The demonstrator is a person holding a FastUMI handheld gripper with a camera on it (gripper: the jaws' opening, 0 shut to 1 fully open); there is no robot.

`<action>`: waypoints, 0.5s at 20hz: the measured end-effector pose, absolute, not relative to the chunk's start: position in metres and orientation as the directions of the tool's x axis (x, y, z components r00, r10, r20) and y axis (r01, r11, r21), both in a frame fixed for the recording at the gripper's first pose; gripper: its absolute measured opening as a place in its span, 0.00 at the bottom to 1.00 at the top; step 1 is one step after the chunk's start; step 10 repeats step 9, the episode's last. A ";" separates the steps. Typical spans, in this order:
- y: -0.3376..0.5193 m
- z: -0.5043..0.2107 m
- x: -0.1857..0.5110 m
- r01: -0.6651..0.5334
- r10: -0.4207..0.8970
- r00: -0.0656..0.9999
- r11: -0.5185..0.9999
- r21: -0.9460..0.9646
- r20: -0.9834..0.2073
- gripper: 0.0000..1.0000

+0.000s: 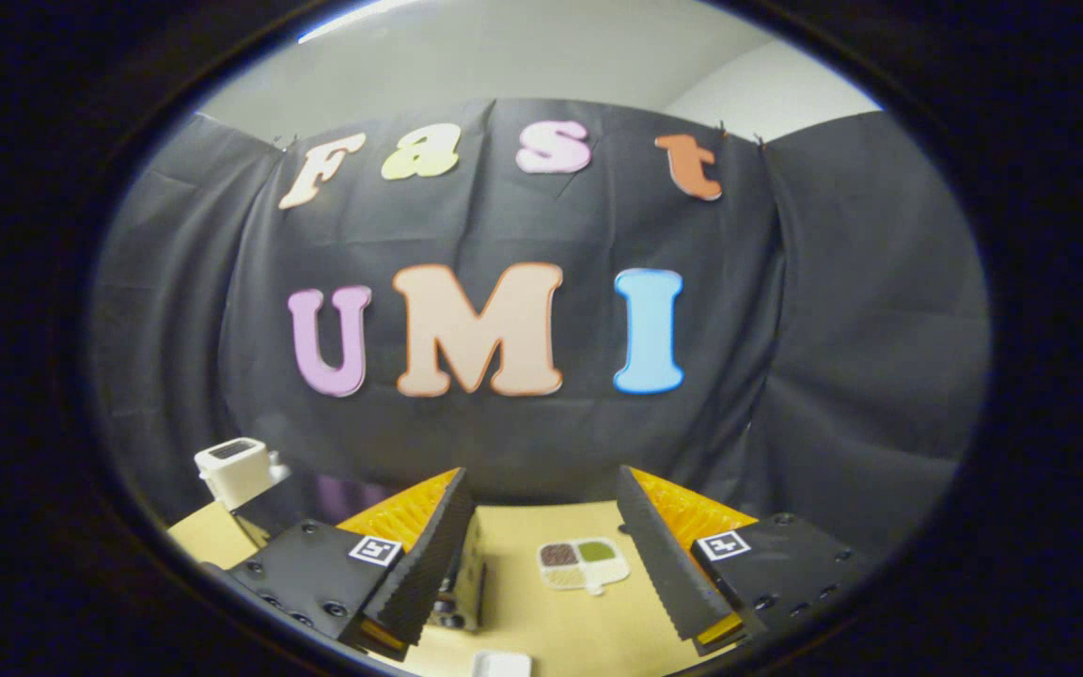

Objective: Open the toaster oven, put the food inside, and close the toaster oven door.

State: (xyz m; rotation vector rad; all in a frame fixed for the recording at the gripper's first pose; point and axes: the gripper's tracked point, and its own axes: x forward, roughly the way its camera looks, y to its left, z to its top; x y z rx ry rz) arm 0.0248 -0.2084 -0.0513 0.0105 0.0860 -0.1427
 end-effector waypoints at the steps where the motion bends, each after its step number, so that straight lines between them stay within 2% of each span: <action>1: -0.221 -0.036 0.027 0.150 -0.150 0.987 0.989 -0.002 -0.056 0.98; 7: -0.284 0.008 0.035 0.176 -0.174 0.983 0.984 -0.021 0.061 0.98; 10: -0.303 0.008 0.035 0.180 -0.177 0.981 0.983 -0.037 0.077 0.98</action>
